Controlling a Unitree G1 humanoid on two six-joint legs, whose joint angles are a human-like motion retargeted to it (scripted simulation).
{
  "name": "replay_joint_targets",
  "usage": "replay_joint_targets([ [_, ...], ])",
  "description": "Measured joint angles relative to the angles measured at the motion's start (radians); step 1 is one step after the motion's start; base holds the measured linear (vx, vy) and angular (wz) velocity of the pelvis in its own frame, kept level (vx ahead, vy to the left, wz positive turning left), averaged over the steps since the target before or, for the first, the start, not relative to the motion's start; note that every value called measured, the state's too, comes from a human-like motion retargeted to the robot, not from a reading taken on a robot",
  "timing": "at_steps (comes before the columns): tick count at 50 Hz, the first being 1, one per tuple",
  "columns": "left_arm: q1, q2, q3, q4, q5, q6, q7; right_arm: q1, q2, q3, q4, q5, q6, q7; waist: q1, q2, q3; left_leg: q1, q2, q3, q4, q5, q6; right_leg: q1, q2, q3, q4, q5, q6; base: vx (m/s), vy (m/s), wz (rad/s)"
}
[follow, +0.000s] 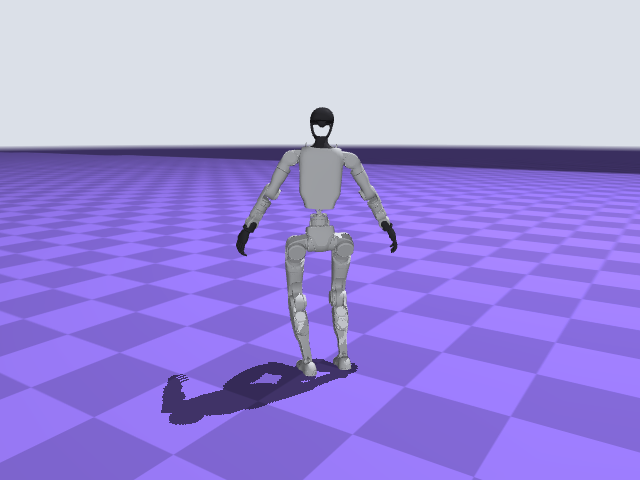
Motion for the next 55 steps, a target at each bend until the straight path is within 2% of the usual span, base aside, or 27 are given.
replay_joint_targets([
  [3,0.055,0.164,0.138,-0.14,-0.069,-0.034,0.087,-0.011,-0.223,-0.106,-0.064,0.054,-0.017,-0.097,0.001,0.009,-0.073,-0.026,0.034,0.009,-0.065,0.125,-0.013,-0.021,-0.018,0.049,-0.067,0.136,-0.015,0.05,0.01,0.1],
  [8,0.106,0.485,0.313,-0.372,-0.099,-0.1,0.203,-0.088,-0.656,-0.239,-0.151,0.093,-0.041,-0.199,0.014,0.005,-0.123,-0.037,0.087,-0.032,-0.034,0.131,0.004,-0.028,-0.078,0.088,-0.023,0.132,-0.038,0.0,0.0,0.0],
  [12,0.072,0.795,0.45,-0.59,-0.092,-0.172,0.267,-0.201,-1.032,-0.313,-0.251,0.079,-0.055,-0.247,0.039,-0.005,-0.16,-0.067,0.106,-0.102,0.064,0.039,0.02,-0.047,-0.097,0.129,0.072,0.017,-0.058,-0.01,0.0,0.0],
  [16,-0.033,1.115,0.611,-0.827,-0.119,-0.241,0.328,-0.311,-1.399,-0.403,-0.395,0.09,-0.083,-0.261,0.063,-0.03,-0.137,-0.136,0.104,-0.166,0.279,-0.244,0.028,-0.106,-0.116,0.131,0.288,-0.277,-0.027,-0.05,0.03,0.03],
  [17,-0.065,1.177,0.65,-0.875,-0.136,-0.26,0.34,-0.331,-1.471,-0.436,-0.428,0.106,-0.094,-0.266,0.057,-0.04,-0.126,-0.165,0.098,-0.171,0.325,-0.293,0.031,-0.131,-0.133,0.123,0.345,-0.341,-0.017,-0.12,0.02,0.6],
  [18,-0.099,1.223,0.685,-0.915,-0.158,-0.278,0.35,-0.349,-1.523,-0.473,-0.456,0.13,-0.108,-0.274,0.04,-0.052,-0.12,-0.202,0.086,-0.171,0.341,-0.293,0.037,-0.16,-0.158,0.118,0.383,-0.37,-0.004,-0.09,0.03,0.78],
  [20,-0.149,1.266,0.733,-0.97,-0.195,-0.304,0.366,-0.36,-1.552,-0.545,-0.481,0.195,-0.129,-0.291,0.005,-0.068,-0.123,-0.249,0.063,-0.171,0.34,-0.293,0.049,-0.197,-0.191,0.107,0.392,-0.377,0.007,0.02,0.07,0.69],
  [22,-0.158,1.205,0.724,-0.998,-0.22,-0.312,0.355,-0.326,-1.483,-0.584,-0.479,0.254,-0.139,-0.287,-0.013,-0.061,-0.132,-0.19,0.062,-0.162,0.266,-0.272,0.053,-0.131,-0.172,0.118,0.293,-0.315,0.001,0.22,0.11,0.09],
  [23,-0.156,1.139,0.707,-1.002,-0.232,-0.306,0.34,-0.309,-1.42,-0.584,-0.466,0.286,-0.138,-0.278,-0.007,-0.043,-0.136,-0.14,0.082,-0.156,0.207,-0.21,0.044,-0.079,-0.146,0.122,0.211,-0.24,-0.014,0.26,0.09,-0.29],
  [25,-0.133,0.959,0.664,-0.986,-0.251,-0.276,0.315,-0.272,-1.271,-0.556,-0.425,0.343,-0.126,-0.258,0.004,-0.01,-0.164,-0.079,0.106,-0.138,0.072,0.085,-0.004,-0.022,-0.152,0.083,0.076,0.042,-0.068,0.2,0.04,-0.24],
  [27,-0.076,0.778,0.638,-0.921,-0.275,-0.246,0.305,-0.223,-1.122,-0.524,-0.366,0.371,-0.103,-0.242,0.0,0.012,-0.191,-0.069,0.105,-0.11,-0.02,0.245,-0.027,-0.021,-0.15,0.06,-0.001,0.186,-0.074,0.11,0.01,0.16],
  [29,-0.036,0.624,0.596,-0.821,-0.299,-0.213,0.299,-0.155,-0.963,-0.506,-0.31,0.383,-0.082,-0.222,-0.008,0.019,-0.197,-0.068,0.084,-0.09,-0.076,0.313,-0.036,-0.033,-0.139,0.049,-0.038,0.241,-0.071,0.05,0.02,0.25],
  [31,-0.026,0.496,0.517,-0.694,-0.313,-0.172,0.286,-0.08,-0.802,-0.488,-0.261,0.382,-0.065,-0.197,-0.009,0.014,-0.188,-0.065,0.051,-0.083,-0.106,0.331,-0.034,-0.04,-0.12,0.05,-0.052,0.252,-0.066,0.0,0.01,0.11],
  [35,-0.043,0.283,0.336,-0.445,-0.289,-0.089,0.238,-0.003,-0.493,-0.388,-0.173,0.349,-0.036,-0.15,0.001,0.002,-0.146,-0.057,-0.005,-0.08,-0.104,0.293,-0.013,-0.046,-0.074,0.056,-0.036,0.222,-0.055,-0.07,0.0,0.04],
  [40,-0.056,0.006,0.113,-0.198,-0.208,-0.006,0.126,0.023,-0.098,-0.199,-0.066,0.304,0.006,-0.049,0.009,0.008,-0.076,-0.075,-0.051,-0.077,0.005,0.149,0.019,-0.065,-0.014,0.043,0.057,0.134,-0.055,-0.11,-0.01,-0.06],
  [42,-0.059,-0.096,0.009,-0.11,-0.161,0.019,0.058,0.032,0.051,-0.114,-0.03,0.278,0.02,0.014,0.013,0.011,-0.051,-0.089,-0.056,-0.071,0.078,0.03,0.035,-0.076,0.001,0.023,0.117,0.051,-0.049,-0.11,-0.02,-0.12],
  [45,-0.057,-0.223,-0.155,-0.005,-0.071,0.044,-0.047,0.048,0.238,0.019,0.006,0.226,0.03,0.11,0.021,0.01,-0.005,-0.132,-0.04,-0.052,0.261,-0.221,0.066,-0.11,-0.004,-0.031,0.275,-0.168,-0.035,-0.09,-0.02,-0.2],
  [46,-0.062,-0.248,-0.197,0.023,-0.042,0.049,-0.076,0.048,0.277,0.057,0.017,0.205,0.031,0.135,0.018,0.003,0.009,-0.16,-0.042,-0.044,0.318,-0.264,0.076,-0.133,-0.027,-0.053,0.338,-0.235,-0.035,-0.09,-0.03,0.04],
  [48,-0.079,-0.273,-0.245,0.07,-0.005,0.058,-0.114,0.039,0.323,0.11,0.034,0.164,0.029,0.165,0.0,-0.026,0.021,-0.228,-0.067,-0.024,0.383,-0.293,0.1,-0.19,-0.098,-0.089,0.442,-0.339,-0.038,-0.11,-0.03,0.49],
  [50,-0.098,-0.245,-0.215,0.098,-0.004,0.061,-0.107,0.028,0.314,0.112,0.042,0.138,0.024,0.154,-0.031,-0.061,0.001,-0.287,-0.098,-0.007,0.387,-0.293,0.128,-0.249,-0.148,-0.091,0.485,-0.379,-0.032,-0.04,-0.01,0.58],
  [52,-0.111,-0.151,-0.095,0.088,-0.044,0.045,-0.036,0.015,0.249,0.049,0.028,0.142,0.015,0.094,-0.037,-0.064,-0.013,-0.252,-0.094,-0.01,0.332,-0.293,0.112,-0.227,-0.122,-0.075,0.426,-0.341,-0.022,0.1,0.02,-0.16],
  [53,-0.104,-0.101,-0.03,0.058,-0.078,0.029,0.007,0.02,0.203,0.003,0.007,0.156,0.008,0.051,-0.029,-0.058,-0.016,-0.207,-0.084,-0.021,0.294,-0.293,0.095,-0.189,-0.079,-0.048,0.368,-0.298,-0.011,0.18,0.03,-0.61],
  [55,-0.085,-0.001,0.107,-0.047,-0.169,-0.015,0.084,0.027,0.093,-0.104,-0.057,0.198,-0.014,-0.051,0.005,-0.022,-0.028,-0.107,-0.039,-0.059,0.165,-0.197,0.032,-0.094,0.019,-0.001,0.184,-0.142,-0.022,0.19,0.02,-0.7],
])
